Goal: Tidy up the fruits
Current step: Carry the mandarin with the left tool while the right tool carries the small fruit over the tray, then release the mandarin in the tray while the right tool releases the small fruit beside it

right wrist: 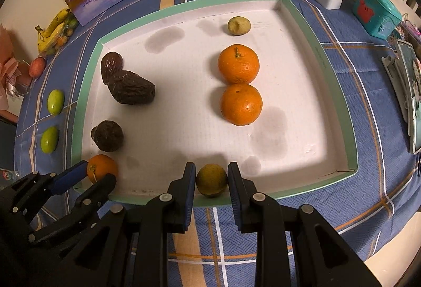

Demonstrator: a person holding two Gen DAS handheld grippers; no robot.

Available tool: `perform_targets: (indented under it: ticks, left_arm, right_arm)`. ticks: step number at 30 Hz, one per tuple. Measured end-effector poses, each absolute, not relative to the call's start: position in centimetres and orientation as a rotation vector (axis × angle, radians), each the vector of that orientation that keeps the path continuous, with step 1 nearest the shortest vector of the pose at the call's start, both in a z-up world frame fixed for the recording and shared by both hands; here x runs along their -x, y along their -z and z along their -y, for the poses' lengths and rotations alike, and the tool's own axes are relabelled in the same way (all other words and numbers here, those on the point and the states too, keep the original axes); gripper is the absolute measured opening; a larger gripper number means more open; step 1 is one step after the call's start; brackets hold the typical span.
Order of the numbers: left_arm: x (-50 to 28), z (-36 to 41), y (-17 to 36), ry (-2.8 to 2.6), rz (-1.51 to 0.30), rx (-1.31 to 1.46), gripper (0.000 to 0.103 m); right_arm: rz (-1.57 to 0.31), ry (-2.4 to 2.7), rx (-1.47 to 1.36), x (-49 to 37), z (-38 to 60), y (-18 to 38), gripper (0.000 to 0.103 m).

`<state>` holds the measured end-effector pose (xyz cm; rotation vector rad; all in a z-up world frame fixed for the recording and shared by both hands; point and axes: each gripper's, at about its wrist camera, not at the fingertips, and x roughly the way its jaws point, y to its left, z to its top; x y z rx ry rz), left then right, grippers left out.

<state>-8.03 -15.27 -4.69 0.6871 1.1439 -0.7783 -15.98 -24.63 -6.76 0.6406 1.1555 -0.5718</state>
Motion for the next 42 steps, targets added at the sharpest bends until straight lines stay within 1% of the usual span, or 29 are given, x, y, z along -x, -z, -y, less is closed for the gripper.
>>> perform_targets:
  ticks: [12,18,20,21,22,23,24,26,28,29,30,31,34,35,36,42]
  left_arm:
    - [7.6,14.6,3.1,0.801,-1.105,-0.670,0.038]
    - [5.7,13.3,2.0,0.758,-1.101,-0.592,0.039]
    - [4.7,12.7,1.8,0.726,-1.102,-0.564,0.047]
    - [4.2,12.4,1.7,0.703,-1.100,-0.551,0.057]
    - [3.8,12.2,1.6,0.682,-1.099,-0.541,0.065]
    - [3.4,11.8,1.5,0.662,-1.097,-0.532,0.067]
    - [3.1,11.5,1.4,0.638,-1.094,-0.522,0.068]
    - [2.0,10.6,1.3,0.584,-1.089,-0.499,0.075]
    - [1.0,9.8,1.3,0.538,-1.087,-0.474,0.086]
    - [0.7,9.4,1.3,0.518,-1.087,-0.462,0.088]
    - [0.1,8.8,1.3,0.489,-1.088,-0.444,0.092]
    - [-0.2,8.4,1.4,0.471,-1.087,-0.432,0.096]
    - [-1.3,7.1,1.3,0.416,-1.088,-0.402,0.097]
    - [-1.6,6.8,1.3,0.405,-1.087,-0.396,0.099]
    - [-1.8,6.5,1.4,0.392,-1.087,-0.392,0.103]
    - [-3.1,4.9,1.3,0.343,-1.085,-0.371,0.103]
  right_arm:
    - [-1.142,0.597,-0.634,16.0,24.7,6.5,0.027]
    - [-1.119,0.602,-0.635,16.0,24.7,6.1,0.027]
    - [-1.109,0.602,-0.627,15.9,24.6,5.9,0.027]
    - [-1.106,0.604,-0.623,16.0,24.7,5.8,0.029]
    - [-1.102,0.609,-0.619,15.9,24.7,5.7,0.033]
    - [-1.097,0.612,-0.616,15.9,24.7,5.6,0.042]
    - [-1.095,0.611,-0.614,15.9,24.7,5.6,0.048]
    - [-1.093,0.606,-0.611,15.8,24.7,5.6,0.051]
    - [-1.093,0.609,-0.600,15.6,24.6,5.6,0.058]
    - [-1.093,0.612,-0.595,15.6,24.6,5.5,0.064]
    - [-1.093,0.613,-0.591,15.5,24.5,5.6,0.067]
    - [-1.092,0.610,-0.584,15.4,24.5,5.5,0.068]
    - [-1.085,0.610,-0.563,15.2,24.3,5.4,0.071]
    - [-1.084,0.610,-0.557,15.1,24.2,5.4,0.079]
    - [-1.083,0.610,-0.554,15.0,24.2,5.4,0.087]
    - [-1.072,0.603,-0.527,14.5,23.5,5.2,0.090]
